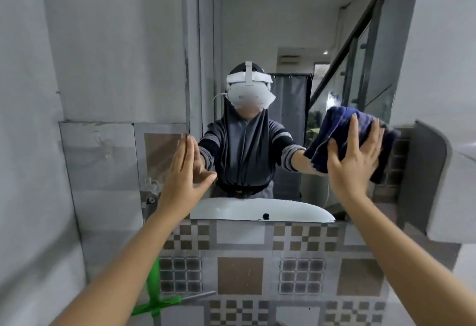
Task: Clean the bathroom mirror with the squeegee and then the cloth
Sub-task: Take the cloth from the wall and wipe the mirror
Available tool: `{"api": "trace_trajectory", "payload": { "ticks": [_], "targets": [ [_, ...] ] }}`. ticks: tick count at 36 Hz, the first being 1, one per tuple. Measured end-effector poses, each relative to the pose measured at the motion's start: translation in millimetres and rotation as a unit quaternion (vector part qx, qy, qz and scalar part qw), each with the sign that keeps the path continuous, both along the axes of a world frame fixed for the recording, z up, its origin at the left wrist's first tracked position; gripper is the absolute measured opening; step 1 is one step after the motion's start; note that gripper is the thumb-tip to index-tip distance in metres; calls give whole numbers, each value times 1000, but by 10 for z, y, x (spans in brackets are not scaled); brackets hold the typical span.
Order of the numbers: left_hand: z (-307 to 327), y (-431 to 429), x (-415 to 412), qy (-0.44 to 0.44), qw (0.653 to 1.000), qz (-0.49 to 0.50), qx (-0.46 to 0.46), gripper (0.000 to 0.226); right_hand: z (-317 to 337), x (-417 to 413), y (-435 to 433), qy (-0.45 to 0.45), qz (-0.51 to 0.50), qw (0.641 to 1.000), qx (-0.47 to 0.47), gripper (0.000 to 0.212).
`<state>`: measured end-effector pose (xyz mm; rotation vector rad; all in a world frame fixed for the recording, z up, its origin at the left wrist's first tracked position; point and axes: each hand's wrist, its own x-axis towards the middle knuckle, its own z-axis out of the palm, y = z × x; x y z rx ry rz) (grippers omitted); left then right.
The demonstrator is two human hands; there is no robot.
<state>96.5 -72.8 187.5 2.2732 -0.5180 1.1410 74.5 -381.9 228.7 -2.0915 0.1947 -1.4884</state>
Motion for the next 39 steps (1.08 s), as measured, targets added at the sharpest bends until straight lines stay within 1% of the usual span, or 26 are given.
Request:
{"api": "trace_trajectory", "payload": {
  "ticks": [2,6,8,11,15,18,21,24,27,30,32,33,36,38,39],
  "targets": [
    [32,43,10,-19,999,20,24,94,-128,21,159,-19,4,999,50,61],
    [186,171,74,-74,995,35,54,78,-247,78,491,-40,6,990,132,60],
    [325,239,126,-101,990,33,98,72,-248,106,663,-46,4,987,157,60],
    [586,310,205,-138,979,33,147,64,-219,144,918,-61,-1,983,170,59],
    [939,361,275,-168,972,34,162,58,-117,171,1273,-75,2,983,169,59],
    [1162,400,314,-187,968,27,167,56,-24,200,1525,-71,18,987,141,60],
    [1301,421,349,-206,964,18,166,56,54,243,1761,-59,35,995,76,61],
    [1330,437,367,-208,965,4,159,56,88,268,1998,-43,48,998,-16,62],
    [1305,446,371,-206,967,-4,151,56,19,280,2176,-31,43,993,-110,61],
    [1302,446,362,-210,967,-11,144,57,-109,297,2203,-31,28,978,-204,56],
    [1295,430,365,-212,967,-14,139,57,-205,292,2102,-32,17,959,-282,54],
    [1287,413,368,-212,968,-17,134,56,-255,282,2018,-34,11,943,-330,53],
    [1246,337,383,-215,970,-36,110,55,-362,244,1645,-39,11,878,-477,49],
    [1213,286,393,-223,969,-47,93,53,-372,217,1329,-25,11,837,-547,50],
    [1199,263,397,-224,970,-51,84,53,-367,205,1165,-18,6,824,-566,51]
  ]
}}
